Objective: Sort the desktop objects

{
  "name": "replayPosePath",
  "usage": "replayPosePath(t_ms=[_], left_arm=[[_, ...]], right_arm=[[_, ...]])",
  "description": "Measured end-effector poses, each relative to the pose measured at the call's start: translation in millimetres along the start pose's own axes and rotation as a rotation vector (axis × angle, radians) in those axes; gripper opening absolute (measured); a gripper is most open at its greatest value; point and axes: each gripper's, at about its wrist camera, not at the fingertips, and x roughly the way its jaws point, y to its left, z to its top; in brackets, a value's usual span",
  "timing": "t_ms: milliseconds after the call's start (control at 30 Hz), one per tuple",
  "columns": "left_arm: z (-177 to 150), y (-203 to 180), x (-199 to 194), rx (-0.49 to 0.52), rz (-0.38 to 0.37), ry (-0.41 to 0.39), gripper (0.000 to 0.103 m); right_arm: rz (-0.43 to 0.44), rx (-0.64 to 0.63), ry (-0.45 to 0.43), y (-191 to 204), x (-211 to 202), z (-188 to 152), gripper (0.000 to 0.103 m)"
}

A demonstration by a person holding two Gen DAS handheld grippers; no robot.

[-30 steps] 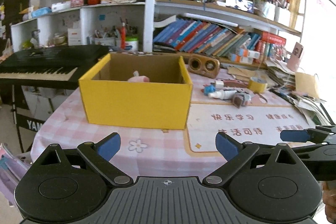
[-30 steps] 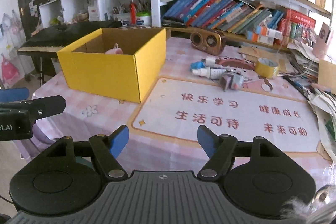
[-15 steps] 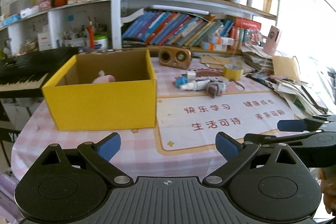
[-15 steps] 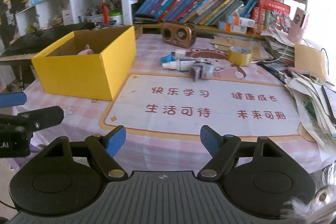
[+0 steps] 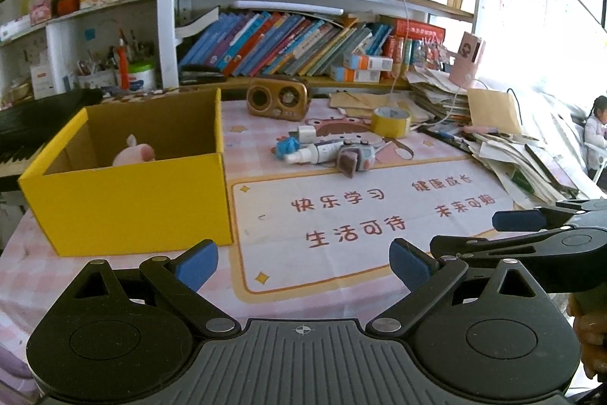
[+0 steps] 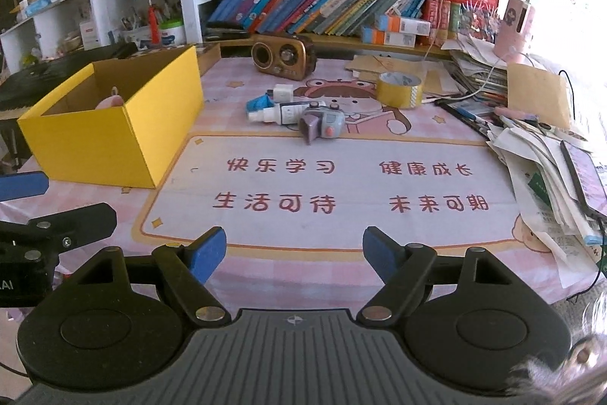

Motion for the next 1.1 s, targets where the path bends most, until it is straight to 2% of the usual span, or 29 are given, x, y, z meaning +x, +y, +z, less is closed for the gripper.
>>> replayPosePath(t_ms=[767,1100], left_arm=[[42.7,-33.3,69.8,0.012,-0.05,0.016,0.099],[57.8,-45.6,87.8,-0.004,-0.018,0.018,0.099]], right_arm=[[-0.022,-0.002,0.018,-57.0,48.3,43.9,0.078],[-0.002,-0.003,0.018,-82.9,65.3,61.0,0.078]])
